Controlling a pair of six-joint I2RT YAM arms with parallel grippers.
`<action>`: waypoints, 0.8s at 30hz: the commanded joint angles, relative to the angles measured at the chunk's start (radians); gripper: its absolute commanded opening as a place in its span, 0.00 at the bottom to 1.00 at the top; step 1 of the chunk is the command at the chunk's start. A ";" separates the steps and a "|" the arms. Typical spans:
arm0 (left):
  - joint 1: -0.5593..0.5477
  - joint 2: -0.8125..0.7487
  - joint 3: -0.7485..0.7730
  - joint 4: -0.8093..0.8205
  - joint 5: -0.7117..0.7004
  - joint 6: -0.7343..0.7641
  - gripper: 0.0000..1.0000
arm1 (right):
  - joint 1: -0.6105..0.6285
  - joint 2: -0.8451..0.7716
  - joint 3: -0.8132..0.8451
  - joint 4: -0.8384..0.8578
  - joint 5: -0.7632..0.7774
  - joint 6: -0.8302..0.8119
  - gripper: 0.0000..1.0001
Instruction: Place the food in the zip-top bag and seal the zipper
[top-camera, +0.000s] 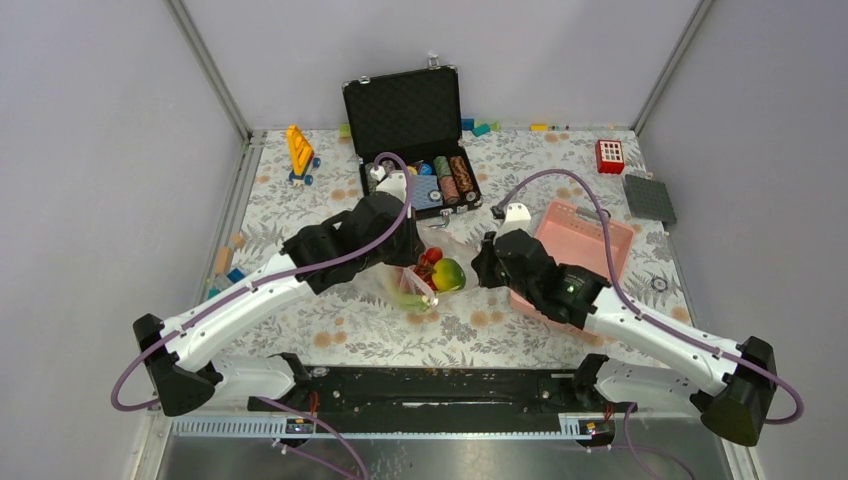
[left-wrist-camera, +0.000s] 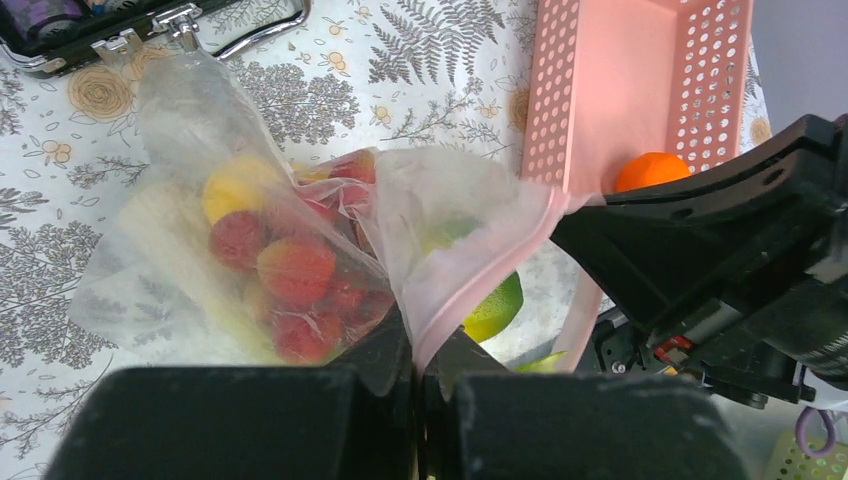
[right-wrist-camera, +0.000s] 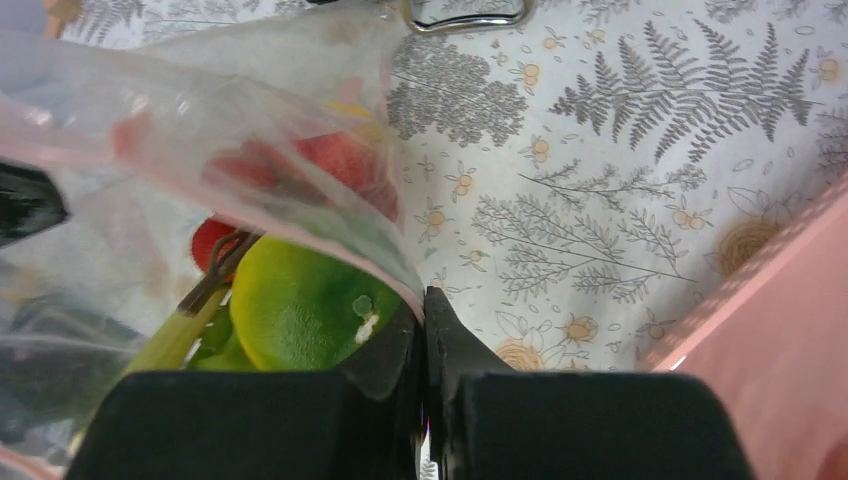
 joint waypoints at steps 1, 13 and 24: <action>-0.004 -0.046 0.070 -0.003 -0.098 0.009 0.00 | 0.006 0.003 0.153 -0.031 -0.058 -0.086 0.00; -0.003 -0.075 0.239 -0.371 -0.486 -0.047 0.00 | 0.007 0.133 0.703 -0.249 -0.501 -0.254 0.00; -0.004 -0.028 0.192 -0.442 -0.632 -0.115 0.00 | 0.007 0.166 0.750 -0.359 -0.446 -0.239 0.00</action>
